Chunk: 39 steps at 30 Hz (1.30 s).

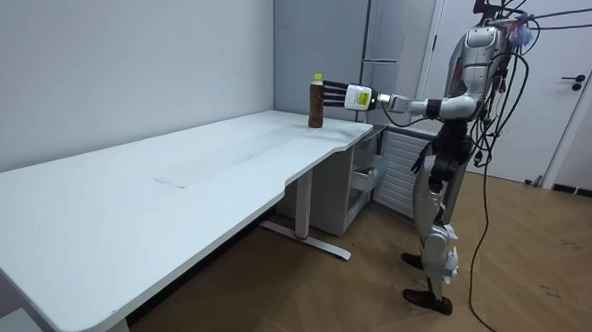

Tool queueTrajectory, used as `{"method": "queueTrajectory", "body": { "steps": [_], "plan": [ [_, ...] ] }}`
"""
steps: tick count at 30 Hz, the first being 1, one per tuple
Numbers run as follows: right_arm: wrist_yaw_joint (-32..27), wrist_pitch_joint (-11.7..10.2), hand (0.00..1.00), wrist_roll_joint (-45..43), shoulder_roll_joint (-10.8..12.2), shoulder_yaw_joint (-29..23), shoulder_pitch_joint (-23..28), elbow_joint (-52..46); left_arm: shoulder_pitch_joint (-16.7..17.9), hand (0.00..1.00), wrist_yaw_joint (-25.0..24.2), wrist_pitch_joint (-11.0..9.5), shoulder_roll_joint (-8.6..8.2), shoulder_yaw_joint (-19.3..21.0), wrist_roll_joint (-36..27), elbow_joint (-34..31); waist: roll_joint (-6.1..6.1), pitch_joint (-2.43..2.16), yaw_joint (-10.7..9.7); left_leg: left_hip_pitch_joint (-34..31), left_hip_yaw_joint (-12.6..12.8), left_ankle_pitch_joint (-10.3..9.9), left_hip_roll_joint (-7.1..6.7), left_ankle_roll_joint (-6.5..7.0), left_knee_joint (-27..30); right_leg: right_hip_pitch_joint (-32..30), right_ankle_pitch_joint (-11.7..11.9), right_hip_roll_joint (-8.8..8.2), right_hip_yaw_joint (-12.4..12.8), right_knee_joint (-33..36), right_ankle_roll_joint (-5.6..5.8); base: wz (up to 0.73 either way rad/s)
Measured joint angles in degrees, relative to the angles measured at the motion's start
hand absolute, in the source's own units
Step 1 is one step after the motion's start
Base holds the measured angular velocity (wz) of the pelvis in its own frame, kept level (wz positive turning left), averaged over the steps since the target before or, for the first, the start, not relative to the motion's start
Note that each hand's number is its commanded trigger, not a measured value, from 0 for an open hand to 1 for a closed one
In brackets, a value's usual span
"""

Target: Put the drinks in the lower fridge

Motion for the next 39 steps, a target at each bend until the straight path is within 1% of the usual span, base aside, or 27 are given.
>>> {"method": "queueTrajectory", "body": {
  "steps": [2, 4, 7, 8, 9, 12, 13, 14, 15, 17, 18, 21, 23, 24, 26, 28, 30, 31, 33, 34, 35, 37, 39],
  "plan": [
    [0.01, -0.02, 0.00, 0.16, 0.00, -0.39, -0.08, -0.05, -1.16, 0.00, 0.01, 0.16, 0.03, 0.02, -2.63, 0.31, 0.25, 0.02, -0.79, 0.11, 0.40, 0.00, 0.01, 0.00, -0.05, -0.06, 0.12, 0.04, 0.24, -0.03, 0.01, -0.08],
    [0.00, -0.02, 0.00, 0.17, -0.01, -0.64, -0.21, -0.08, -1.62, 0.00, -0.12, 0.38, 0.04, 0.01, -4.38, 0.32, 0.69, 0.01, -1.10, 0.43, 1.15, 0.00, 0.06, 0.00, -0.48, -0.15, 0.33, 0.21, 0.93, -0.16, 0.07, -0.19],
    [0.01, -0.02, 0.00, 0.16, -0.03, -0.77, -0.07, -0.08, -2.83, 0.00, -0.37, 0.64, 0.19, 0.21, -6.03, 1.11, 0.98, 0.03, -1.16, 0.76, 2.01, 0.00, 0.12, 0.00, -0.59, -0.26, 0.57, 0.44, 2.08, -0.28, 0.07, -0.21],
    [0.00, -0.01, 0.00, 0.14, -0.06, -1.22, -0.02, 0.02, -2.92, 0.00, -0.63, 0.66, 0.46, 0.36, -6.99, 1.82, 1.16, 0.11, -1.23, 1.20, 2.79, 0.00, 0.21, 0.00, -0.77, -0.25, 0.65, 0.65, 2.81, -0.27, 0.05, -0.24],
    [-0.06, 0.02, 0.00, 0.13, -0.07, -1.22, -0.03, 0.02, -2.92, 0.00, -0.77, 0.75, 0.61, 0.44, -7.42, 2.25, 1.24, 0.12, -1.23, 1.36, 3.03, 0.00, 0.23, 0.00, -0.78, -0.21, 0.69, 0.71, 3.06, -0.27, 0.04, -0.21],
    [-0.21, 0.22, 0.00, -0.01, 0.03, -2.67, 0.39, -0.07, -4.28, 0.00, -1.48, 2.19, 1.67, 0.59, -8.55, 5.87, 1.35, 0.06, -1.63, 1.44, 3.39, 0.00, 0.23, 0.00, -0.70, -0.34, 0.73, 0.69, 3.21, -0.14, 0.03, -0.07],
    [-0.25, 0.82, 0.00, -0.29, 0.09, -3.86, 0.33, -0.17, -5.63, 0.00, -1.62, 3.31, 2.36, 1.12, -8.75, 7.71, 1.38, 0.04, -1.70, 1.27, 3.40, 0.00, 0.23, 0.00, -0.69, -0.87, 0.73, 0.67, 3.26, 0.28, 0.03, -0.04],
    [-0.44, 1.10, 0.00, -0.44, 0.11, -4.78, 0.47, -0.31, -7.22, 0.00, -1.73, 4.05, 2.81, 2.18, -9.64, 9.33, 1.32, 0.12, -1.91, 1.21, 3.48, 0.00, 0.23, 0.00, -0.68, -1.11, 0.73, 0.65, 3.29, 0.62, 0.03, -0.04],
    [-0.57, 1.28, 0.00, -0.44, 0.11, -5.13, 0.54, -0.32, -7.91, 0.00, -1.69, 4.27, 3.04, 2.71, -10.03, 10.09, 1.31, 0.12, -2.00, 1.21, 3.52, 0.00, 0.23, 0.00, -0.69, -1.10, 0.73, 0.66, 3.31, 0.64, 0.03, -0.04],
    [-1.20, 1.30, 0.00, -0.44, 0.06, -5.76, 0.63, -0.45, -9.33, 0.00, -1.61, 4.38, 4.35, 4.40, -11.01, 11.77, 1.34, 0.09, -2.85, 1.32, 3.76, 0.00, 0.24, 0.00, -0.71, -1.06, 0.73, 0.69, 3.46, 0.80, 0.02, -0.05],
    [-1.49, 1.30, 0.00, -0.48, 0.05, -5.77, 0.69, -0.40, -9.63, 0.00, -1.61, 4.38, 4.60, 4.71, -11.02, 12.02, 1.33, 0.10, -2.96, 1.35, 3.89, 0.00, 0.24, 0.00, -0.71, -1.07, 0.74, 0.71, 3.57, 0.82, 0.01, -0.05],
    [-2.19, 1.51, 0.00, -1.10, -0.35, -5.77, 1.44, 0.27, -12.30, 0.00, -1.67, 4.38, 4.73, 5.16, -11.97, 14.64, 1.37, 0.08, -3.17, 1.36, 3.93, -0.01, 0.18, 0.01, -0.70, -1.08, 0.76, 0.66, 3.69, 0.92, 0.01, 0.00],
    [-2.60, 2.47, 0.00, -2.65, -0.60, -5.84, 2.03, 0.30, -13.73, 0.00, -2.02, 4.46, 4.72, 5.14, -12.48, 17.39, 1.46, 0.02, -3.41, 1.36, 3.96, -0.01, 0.20, 0.01, -0.71, -1.13, 0.76, 0.72, 3.78, 0.96, 0.01, 0.00],
    [-2.59, 2.62, 0.00, -2.90, -0.66, -5.90, 2.13, 0.40, -13.91, 0.00, -2.15, 4.49, 4.72, 5.15, -12.90, 17.90, 1.50, 0.02, -3.48, 1.35, 3.98, -0.01, 0.21, 0.01, -0.71, -1.17, 0.77, 0.73, 3.81, 0.98, 0.01, -0.03],
    [-2.71, 3.27, 0.00, -3.96, -0.88, -6.27, 2.20, 0.57, -13.94, 0.00, -2.36, 4.87, 4.73, 5.16, -13.21, 19.05, 1.81, -0.13, -4.05, 1.24, 4.27, -0.01, 0.20, 0.01, -0.78, -1.86, 0.76, 0.80, 4.36, 1.49, 0.01, -0.11],
    [-2.90, 3.28, 0.00, -4.34, -0.92, -6.24, 2.25, 0.56, -14.13, 0.00, -2.40, 5.29, 4.74, 5.19, -14.18, 19.11, 1.91, -0.08, -4.35, 1.21, 4.69, -0.01, 0.16, 0.01, -0.78, -2.20, 0.76, 0.82, 4.78, 1.74, 0.02, -0.14],
    [-3.34, 3.43, 0.00, -4.82, -0.94, -6.24, 2.55, 0.57, -15.03, 0.00, -2.54, 5.53, 4.78, 5.18, -15.81, 20.00, 1.90, -0.08, -4.51, 1.23, 4.83, -0.01, 0.13, 0.01, -0.78, -2.29, 0.76, 0.83, 5.01, 1.83, 0.02, -0.07],
    [-3.76, 3.61, 0.00, -4.90, -0.94, -6.18, 2.78, 0.56, -16.08, 0.00, -2.55, 5.59, 4.95, 5.14, -17.39, 21.37, 1.91, -0.07, -4.57, 1.22, 4.85, -0.01, 0.13, 0.02, -0.79, -2.29, 0.76, 0.83, 5.04, 1.83, 0.02, 0.00],
    [-4.29, 3.72, 0.00, -4.97, -0.98, -6.24, 3.41, 0.77, -17.32, 0.00, -2.49, 5.78, 5.57, 5.15, -19.71, 22.54, 1.97, -0.06, -4.88, 1.24, 4.98, -0.02, 0.14, 0.02, -0.85, -2.34, 0.76, 0.99, 5.43, 1.84, 0.02, -0.03],
    [-4.54, 3.76, 0.00, -4.99, -0.98, -6.29, 3.51, 0.92, -17.53, 0.00, -2.48, 5.79, 5.79, 5.15, -19.94, 22.75, 2.00, -0.06, -4.90, 1.27, 5.27, -0.02, 0.15, 0.02, -0.89, -2.40, 0.76, 1.04, 5.57, 1.85, 0.02, -0.10],
    [-4.99, 4.01, 0.00, -5.13, -0.99, -6.32, 3.66, 1.16, -18.04, 0.00, -2.45, 5.85, 6.44, 5.16, -19.95, 23.20, 2.07, -0.04, -4.94, 1.21, 5.60, -0.02, 0.17, 0.01, -0.89, -2.67, 0.76, 1.11, 5.90, 2.06, 0.02, -0.12],
    [-5.56, 4.99, 0.00, -5.72, -1.01, -6.32, 4.02, 1.15, -18.79, 0.00, -2.39, 6.11, 7.18, 5.19, -19.95, 23.43, 2.12, -0.01, -4.99, 1.18, 6.13, -0.02, 0.17, 0.02, -0.91, -3.13, 0.75, 1.15, 6.26, 2.55, 0.02, -0.13],
    [-6.28, 5.91, 0.00, -7.04, -1.01, -6.30, 4.62, 1.12, -19.87, 0.00, -2.48, 6.11, 7.50, 5.21, -19.93, 25.20, 2.20, -0.07, -4.86, 1.29, 6.41, -0.03, 0.11, 0.03, -0.96, -3.18, 0.74, 1.16, 6.56, 2.66, 0.03, -0.09]
  ]
}}
